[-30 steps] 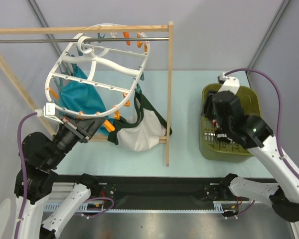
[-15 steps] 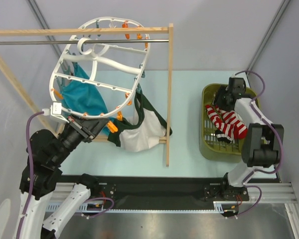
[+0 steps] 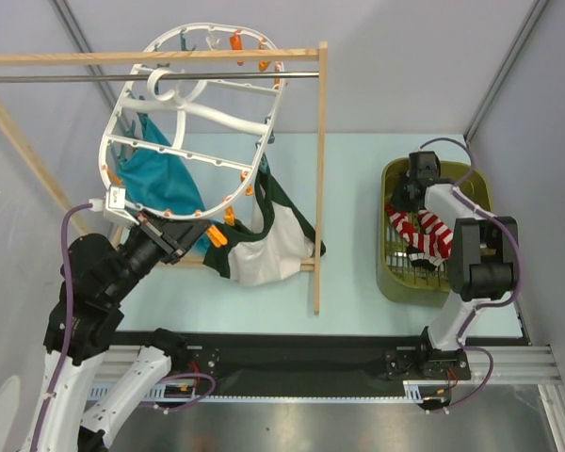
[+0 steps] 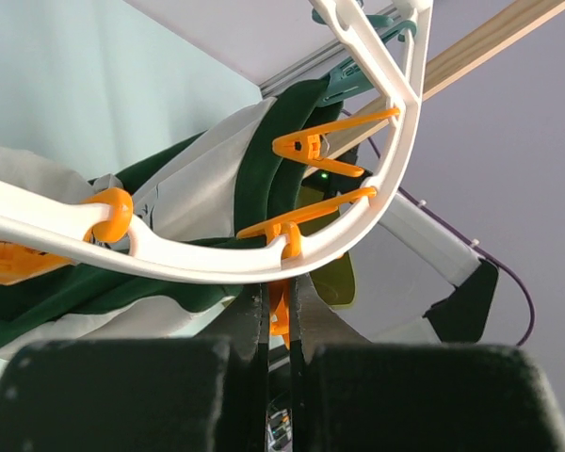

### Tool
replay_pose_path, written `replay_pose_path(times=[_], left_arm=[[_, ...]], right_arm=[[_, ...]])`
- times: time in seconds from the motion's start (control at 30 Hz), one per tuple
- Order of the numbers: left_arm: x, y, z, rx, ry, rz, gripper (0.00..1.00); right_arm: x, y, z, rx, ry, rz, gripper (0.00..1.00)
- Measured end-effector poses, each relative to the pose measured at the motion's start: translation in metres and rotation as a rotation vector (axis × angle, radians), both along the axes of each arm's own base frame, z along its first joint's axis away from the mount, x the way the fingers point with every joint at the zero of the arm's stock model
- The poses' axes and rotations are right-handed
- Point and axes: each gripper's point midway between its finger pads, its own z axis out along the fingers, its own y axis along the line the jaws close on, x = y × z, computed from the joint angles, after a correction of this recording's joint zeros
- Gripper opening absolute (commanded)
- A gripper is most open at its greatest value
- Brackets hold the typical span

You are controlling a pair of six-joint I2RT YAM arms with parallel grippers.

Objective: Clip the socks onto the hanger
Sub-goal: Adjust the sock in the bin.

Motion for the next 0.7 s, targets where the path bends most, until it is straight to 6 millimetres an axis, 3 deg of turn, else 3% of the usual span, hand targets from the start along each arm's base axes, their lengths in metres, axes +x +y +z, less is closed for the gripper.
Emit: replay_pose_path(times=[0.13, 0.27, 0.47, 0.57, 0.7], left_arm=[[0.004, -0.001, -0.003, 0.006, 0.014, 0.005, 0.0], [0.005, -0.001, -0.005, 0.011, 0.02, 0.005, 0.0], [0.003, 0.0, 0.0, 0.029, 0.008, 0.001, 0.0], [0.002, 0.0, 0.002, 0.028, 0.004, 0.001, 0.0], [0.002, 0.001, 0.002, 0.028, 0.003, 0.0, 0.0]], right_arm=[[-0.001, -0.014, 0.028, -0.033, -0.041, -0.042, 0.0], [0.004, -0.025, 0.087, -0.048, -0.165, -0.078, 0.0], [-0.008, -0.034, 0.164, -0.045, -0.34, -0.109, 0.0], [-0.013, -0.041, 0.185, -0.05, -0.393, -0.122, 0.0], [-0.014, -0.051, 0.191, -0.06, -0.411, -0.137, 0.0]])
